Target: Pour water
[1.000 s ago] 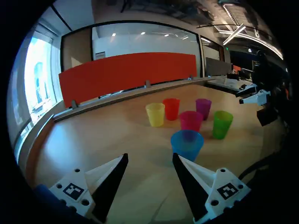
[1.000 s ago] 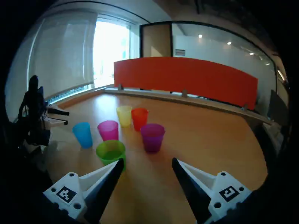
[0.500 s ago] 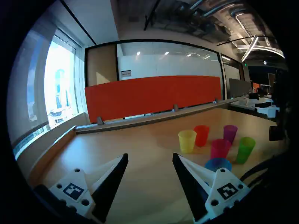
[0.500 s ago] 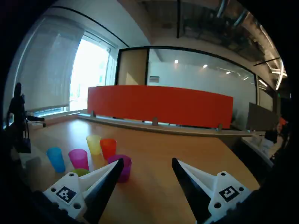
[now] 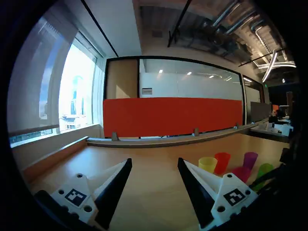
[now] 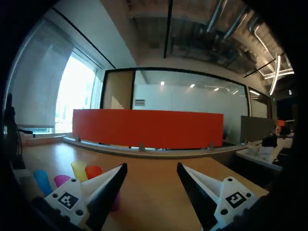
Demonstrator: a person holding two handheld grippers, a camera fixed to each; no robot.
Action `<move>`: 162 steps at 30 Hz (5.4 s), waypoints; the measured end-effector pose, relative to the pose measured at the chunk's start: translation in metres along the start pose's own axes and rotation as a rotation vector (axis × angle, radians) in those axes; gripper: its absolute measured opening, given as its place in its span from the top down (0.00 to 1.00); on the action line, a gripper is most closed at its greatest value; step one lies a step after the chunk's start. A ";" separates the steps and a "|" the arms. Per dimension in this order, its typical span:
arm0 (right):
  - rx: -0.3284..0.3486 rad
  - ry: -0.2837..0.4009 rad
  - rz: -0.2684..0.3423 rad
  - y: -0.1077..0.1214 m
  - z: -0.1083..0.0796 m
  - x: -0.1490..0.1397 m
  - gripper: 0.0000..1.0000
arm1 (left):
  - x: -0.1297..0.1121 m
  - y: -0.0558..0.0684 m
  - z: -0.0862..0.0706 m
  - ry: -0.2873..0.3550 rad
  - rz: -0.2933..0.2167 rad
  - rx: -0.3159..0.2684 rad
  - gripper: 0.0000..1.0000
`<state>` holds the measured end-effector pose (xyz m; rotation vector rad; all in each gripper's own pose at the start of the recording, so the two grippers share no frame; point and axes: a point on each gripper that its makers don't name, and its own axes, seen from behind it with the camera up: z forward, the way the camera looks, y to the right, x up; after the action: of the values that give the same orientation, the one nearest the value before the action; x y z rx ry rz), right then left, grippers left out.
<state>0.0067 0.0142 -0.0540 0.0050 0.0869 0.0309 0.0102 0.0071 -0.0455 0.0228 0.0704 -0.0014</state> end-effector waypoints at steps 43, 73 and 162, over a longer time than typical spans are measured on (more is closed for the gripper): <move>-0.047 -0.057 0.081 -0.010 0.011 -0.002 0.01 | -0.047 -0.015 0.033 0.018 0.025 0.106 0.12; -0.058 -0.050 0.078 -0.003 0.004 0.004 0.01 | -0.056 -0.023 0.037 -0.006 -0.008 0.106 0.12; -0.055 -0.068 0.041 -0.016 0.056 -0.072 0.01 | -0.056 -0.023 0.031 -0.007 -0.008 0.107 0.10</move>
<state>-0.0592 -0.0041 0.0083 -0.0474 0.0183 0.0737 -0.0436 -0.0166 -0.0107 0.1297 0.0634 -0.0127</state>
